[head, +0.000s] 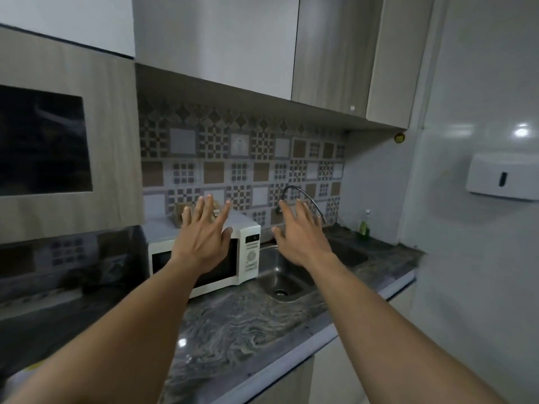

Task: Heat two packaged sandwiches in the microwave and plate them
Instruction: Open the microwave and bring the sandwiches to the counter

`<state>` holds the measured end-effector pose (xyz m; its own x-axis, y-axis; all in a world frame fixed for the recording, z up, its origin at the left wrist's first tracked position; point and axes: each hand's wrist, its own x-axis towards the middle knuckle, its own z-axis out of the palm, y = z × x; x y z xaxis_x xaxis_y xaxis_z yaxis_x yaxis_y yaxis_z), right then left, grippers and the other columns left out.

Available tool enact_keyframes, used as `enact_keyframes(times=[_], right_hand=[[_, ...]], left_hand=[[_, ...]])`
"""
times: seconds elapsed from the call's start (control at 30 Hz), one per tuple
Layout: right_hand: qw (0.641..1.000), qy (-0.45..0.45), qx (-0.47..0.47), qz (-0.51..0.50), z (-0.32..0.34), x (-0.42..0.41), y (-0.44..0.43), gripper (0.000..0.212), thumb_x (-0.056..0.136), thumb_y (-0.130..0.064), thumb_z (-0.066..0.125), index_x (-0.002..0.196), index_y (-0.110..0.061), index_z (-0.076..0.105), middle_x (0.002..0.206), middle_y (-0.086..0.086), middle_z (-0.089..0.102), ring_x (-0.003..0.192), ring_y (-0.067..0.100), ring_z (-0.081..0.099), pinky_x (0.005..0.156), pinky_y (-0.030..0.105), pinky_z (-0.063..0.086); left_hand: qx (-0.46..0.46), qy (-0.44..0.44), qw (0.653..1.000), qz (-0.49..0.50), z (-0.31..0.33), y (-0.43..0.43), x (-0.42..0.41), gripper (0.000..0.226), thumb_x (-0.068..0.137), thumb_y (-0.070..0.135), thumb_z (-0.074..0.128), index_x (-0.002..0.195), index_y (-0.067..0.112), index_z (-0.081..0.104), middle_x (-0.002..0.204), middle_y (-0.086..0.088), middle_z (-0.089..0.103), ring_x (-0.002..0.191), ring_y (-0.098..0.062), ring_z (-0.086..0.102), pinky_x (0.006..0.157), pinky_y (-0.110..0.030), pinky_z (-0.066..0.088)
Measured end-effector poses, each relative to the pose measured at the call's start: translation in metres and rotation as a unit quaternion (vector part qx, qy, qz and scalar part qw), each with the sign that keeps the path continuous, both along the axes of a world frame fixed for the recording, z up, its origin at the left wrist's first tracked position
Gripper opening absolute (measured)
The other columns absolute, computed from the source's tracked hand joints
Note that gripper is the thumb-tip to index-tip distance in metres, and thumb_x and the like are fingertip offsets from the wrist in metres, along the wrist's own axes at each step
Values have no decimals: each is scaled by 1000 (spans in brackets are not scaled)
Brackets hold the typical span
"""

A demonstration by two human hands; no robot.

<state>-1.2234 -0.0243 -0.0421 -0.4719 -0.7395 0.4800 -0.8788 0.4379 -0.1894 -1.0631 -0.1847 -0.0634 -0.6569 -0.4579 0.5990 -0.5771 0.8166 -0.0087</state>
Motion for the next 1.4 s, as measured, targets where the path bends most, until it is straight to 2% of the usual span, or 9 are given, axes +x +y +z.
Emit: enact_keyframes(times=[0.4,0.57,0.7,0.87,0.97,1.07,1.2,1.3,1.4], right_hand=[[997,-23,21,69,-45,-159,-172,64,103,-42,42,157,-19,17,164,16,12,152,33,8,119,60,16],[992,-23,38,115,-70,-223,-244,62,104,-41,41,157,-20,16,163,16,14,151,35,12,119,58,17],[985,-41,72,149,-93,-267,-292,63,105,-39,39,158,-20,13,164,16,13,152,33,10,120,58,16],[976,-42,106,186,-123,-298,-338,63,106,-37,37,159,-18,11,165,15,11,152,31,10,121,54,15],[969,-44,123,212,-138,-307,-357,62,106,-33,39,159,-16,12,165,15,13,152,30,13,121,52,17],[962,-24,120,242,-145,-312,-371,59,106,-26,42,158,-12,17,163,17,19,151,30,17,121,50,19],[956,7,135,259,-152,-318,-384,54,105,-23,45,154,-11,28,158,16,30,148,28,24,119,49,24],[955,23,128,265,-155,-322,-392,53,105,-22,45,154,-11,30,157,16,32,147,28,25,118,48,25],[953,41,125,274,-159,-325,-395,53,105,-24,44,154,-11,30,156,18,34,147,28,26,119,44,22]], left_hand=[[11,-43,998,41,-50,-131,-144,57,102,42,27,156,27,14,163,-15,9,150,-32,5,121,-52,9],[5,-41,996,82,-79,-178,-203,54,101,39,30,153,24,26,158,-14,27,147,-31,19,120,-50,16],[26,-27,994,106,-103,-208,-245,58,98,41,25,152,22,29,159,-14,24,149,-30,17,120,-53,15],[59,-20,985,160,-131,-231,-279,55,100,38,36,153,24,28,160,-13,23,149,-29,17,120,-52,15],[35,3,981,189,-145,-238,-288,42,94,37,47,134,20,49,136,-12,49,125,-31,45,102,-48,37],[28,31,981,191,-156,-242,-295,22,93,35,49,104,16,54,102,-8,57,94,-29,54,81,-43,44],[128,33,978,163,-173,-245,-309,36,97,45,42,83,16,59,78,-3,62,69,-26,61,62,-36,51],[200,93,959,180,-179,-249,-318,39,97,48,43,78,18,57,69,-1,62,63,-25,61,56,-32,50],[270,144,931,196,-184,-252,-323,36,97,47,46,84,16,61,69,-3,66,65,-26,63,60,-32,51]])
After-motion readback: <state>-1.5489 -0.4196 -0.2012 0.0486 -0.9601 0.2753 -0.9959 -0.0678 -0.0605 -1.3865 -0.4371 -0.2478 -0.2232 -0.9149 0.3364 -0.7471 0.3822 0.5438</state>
